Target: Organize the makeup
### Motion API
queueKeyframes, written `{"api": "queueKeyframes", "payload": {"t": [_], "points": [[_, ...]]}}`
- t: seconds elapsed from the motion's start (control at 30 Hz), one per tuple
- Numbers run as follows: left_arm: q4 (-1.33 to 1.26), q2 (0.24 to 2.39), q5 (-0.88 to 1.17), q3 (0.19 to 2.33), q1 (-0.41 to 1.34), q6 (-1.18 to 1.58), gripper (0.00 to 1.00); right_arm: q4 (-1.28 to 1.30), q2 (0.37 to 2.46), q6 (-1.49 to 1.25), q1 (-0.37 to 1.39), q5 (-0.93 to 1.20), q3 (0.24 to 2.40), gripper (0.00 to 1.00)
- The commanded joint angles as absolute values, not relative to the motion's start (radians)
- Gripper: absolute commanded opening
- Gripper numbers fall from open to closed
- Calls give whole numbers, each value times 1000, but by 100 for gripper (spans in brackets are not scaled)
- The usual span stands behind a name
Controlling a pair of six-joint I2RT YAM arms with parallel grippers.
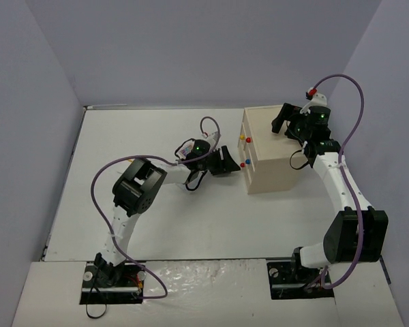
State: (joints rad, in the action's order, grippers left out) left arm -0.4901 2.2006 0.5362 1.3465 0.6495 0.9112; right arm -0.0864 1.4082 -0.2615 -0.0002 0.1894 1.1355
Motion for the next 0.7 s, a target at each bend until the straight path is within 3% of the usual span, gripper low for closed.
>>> {"api": "queueKeyframes", "payload": {"t": [0.0,0.67], "points": [[-716,2207,625,1440,648,958,52,-58,1407,-281,25,238,1142,97],[-979,2362,770,1527,630,1045,44,-58,1416,-265,26,255,1140,97]]}}
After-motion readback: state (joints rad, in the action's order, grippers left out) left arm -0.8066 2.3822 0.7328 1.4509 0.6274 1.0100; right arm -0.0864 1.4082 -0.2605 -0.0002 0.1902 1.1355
